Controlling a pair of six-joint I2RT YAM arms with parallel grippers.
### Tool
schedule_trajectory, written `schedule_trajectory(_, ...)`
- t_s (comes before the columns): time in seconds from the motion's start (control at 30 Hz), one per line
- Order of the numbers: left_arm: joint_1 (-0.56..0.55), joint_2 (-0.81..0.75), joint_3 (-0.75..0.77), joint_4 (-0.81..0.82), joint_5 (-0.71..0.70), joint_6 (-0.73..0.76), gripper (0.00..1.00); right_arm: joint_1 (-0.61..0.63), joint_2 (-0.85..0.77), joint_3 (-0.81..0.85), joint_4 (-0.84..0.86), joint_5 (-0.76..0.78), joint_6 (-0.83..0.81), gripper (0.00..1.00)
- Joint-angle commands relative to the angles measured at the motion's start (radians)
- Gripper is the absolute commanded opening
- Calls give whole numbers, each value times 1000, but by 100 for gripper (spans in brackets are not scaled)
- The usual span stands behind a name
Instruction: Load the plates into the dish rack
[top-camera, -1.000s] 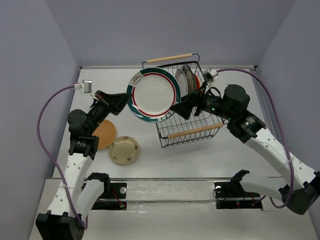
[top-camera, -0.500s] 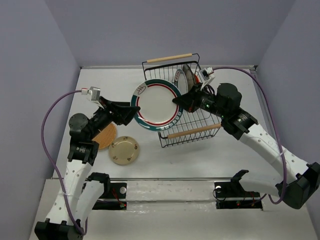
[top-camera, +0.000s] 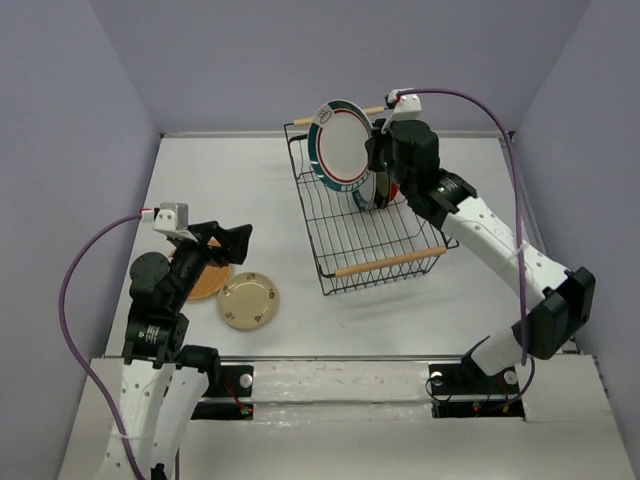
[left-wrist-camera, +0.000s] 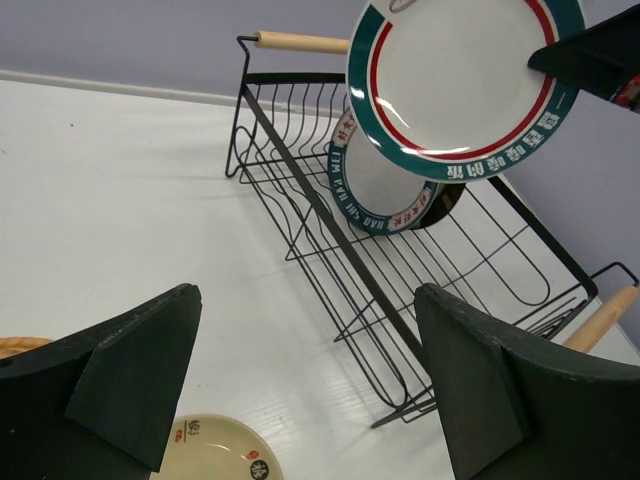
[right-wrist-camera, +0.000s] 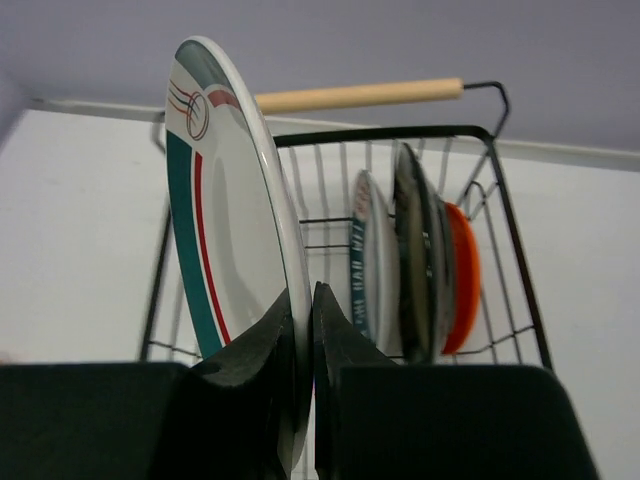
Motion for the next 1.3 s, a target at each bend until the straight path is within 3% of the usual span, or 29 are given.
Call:
schedule_trajectory(0.0, 3, -1, -9, 13, -55, 45, 99, 11, 106, 99, -9, 311, -123, 7)
schedule_trajectory(0.2, 4, 45, -7, 19, -9, 40, 99, 22, 243, 154, 3, 421, -186, 7)
schedule_trajectory(0.7, 4, 56, -10, 28, 2, 34, 99, 33, 415, 197, 72, 472, -330, 7)
schedule_trajectory(1.27, 4, 56, -13, 28, 2, 31, 99, 33, 554, 286, 11, 438, -271, 7)
